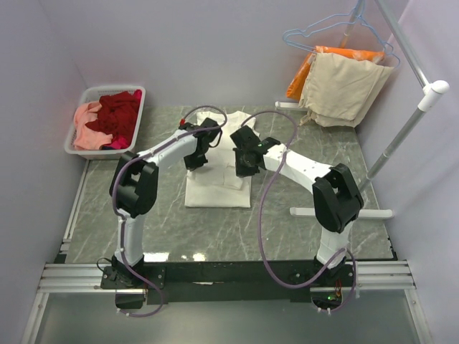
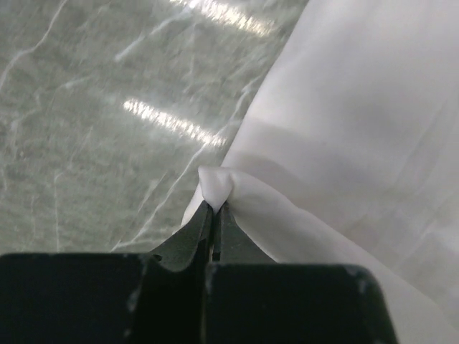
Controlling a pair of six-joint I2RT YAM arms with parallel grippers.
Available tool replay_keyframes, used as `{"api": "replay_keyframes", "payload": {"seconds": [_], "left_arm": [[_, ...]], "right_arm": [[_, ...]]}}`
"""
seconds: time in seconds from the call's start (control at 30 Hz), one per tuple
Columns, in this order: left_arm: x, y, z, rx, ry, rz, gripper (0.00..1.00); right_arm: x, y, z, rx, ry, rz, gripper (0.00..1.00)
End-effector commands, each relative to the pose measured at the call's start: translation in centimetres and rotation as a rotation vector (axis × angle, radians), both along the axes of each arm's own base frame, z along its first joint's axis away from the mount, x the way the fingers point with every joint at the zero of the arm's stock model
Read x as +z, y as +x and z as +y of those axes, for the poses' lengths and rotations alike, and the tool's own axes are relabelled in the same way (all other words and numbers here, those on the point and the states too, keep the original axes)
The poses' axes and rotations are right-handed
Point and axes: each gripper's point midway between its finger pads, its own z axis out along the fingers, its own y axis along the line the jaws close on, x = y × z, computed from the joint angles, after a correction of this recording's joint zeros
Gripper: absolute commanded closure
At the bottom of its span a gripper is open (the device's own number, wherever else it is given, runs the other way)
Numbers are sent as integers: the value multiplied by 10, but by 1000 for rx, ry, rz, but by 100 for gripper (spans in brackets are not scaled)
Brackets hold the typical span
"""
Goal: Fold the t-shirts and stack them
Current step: Fold the tshirt
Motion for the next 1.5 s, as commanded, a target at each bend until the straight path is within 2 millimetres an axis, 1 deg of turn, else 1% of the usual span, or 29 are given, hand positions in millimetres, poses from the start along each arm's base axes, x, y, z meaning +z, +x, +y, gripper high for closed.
{"api": "replay_keyframes", "payload": {"seconds": [0.0,0.07,0.13,0.27,0.3,0.33,0.4,0.43,0.47,0.5,0.53,0.57,0.67,0.73,0.77,0.83,0.87,0.9,0.93,0.97,1.0,1.03,1.07,1.1,1.13,1.17,1.27,1.33,1.47], "left_arm": [[7,34,-9,-53,-26,-42,99],[1,40,-9,-59,-28,-32,99],[1,46,-11,-67,-44,-31,99],[-5,47,-12,-79,-47,-9,98],[-6,46,-13,-83,-48,-5,97],[-7,46,-12,-79,-45,-5,95],[-3,48,-12,-84,-54,-26,80],[0,50,-9,-76,-45,-47,75],[16,59,-12,-72,-68,-116,67],[18,58,-11,-71,-69,-133,63],[32,61,-7,-63,-70,-181,61],[38,64,-6,-57,-69,-212,57],[55,71,-1,-49,-57,-280,52],[59,69,3,-45,-39,-277,51],[57,66,3,-52,-38,-264,51],[54,58,5,-67,-35,-234,52],[51,54,5,-75,-41,-218,53],[40,44,3,-91,-55,-175,54],[40,38,4,-90,-70,-168,56],[26,25,7,-101,-69,-129,59],[22,19,4,-117,-101,-112,60],[26,15,2,-120,-120,-126,61],[21,10,2,-130,-131,-112,63],[10,-2,3,-138,-139,-75,64],[8,-7,3,-141,-149,-65,65],[-2,-15,4,-147,-155,-36,67],[-16,-24,1,-160,-182,-1,70],[-22,-24,-1,-163,-182,15,71],[-28,-18,-4,-165,-173,28,72]], "right_arm": [[6,17,-1,-4,5,-16,100],[2,18,-4,-15,-8,-4,100],[0,20,-6,-26,-8,0,100],[-8,24,-9,-36,-19,18,99],[-7,26,-9,-40,-16,14,93],[-6,28,-9,-43,-14,7,82],[-3,33,-11,-57,-8,-9,73],[0,37,-11,-70,1,-24,67],[2,41,-12,-78,10,-29,65],[5,43,-13,-88,13,-38,65],[6,45,-14,-101,16,-39,64],[10,49,-14,-107,23,-48,64],[16,52,-12,-116,34,-67,64],[18,51,-13,-110,31,-66,64],[15,48,-15,-106,25,-59,64],[12,39,-14,-83,27,-41,64],[3,30,-17,-76,11,-18,64],[1,23,-14,-59,8,-10,65],[1,18,-15,-48,7,-10,65],[-10,6,-19,-39,-11,14,65],[-14,0,-18,-31,-13,22,65],[-11,-6,-13,-18,-1,15,65],[-20,-15,-17,-18,-15,34,65],[-22,-19,-16,-13,-13,36,65],[-21,-25,-12,-4,-3,39,65],[-26,-29,-13,-3,-8,51,66],[-35,-39,-7,21,-17,70,66],[-42,-40,-5,25,-28,80,66],[-48,-34,0,29,-36,79,67]]}}
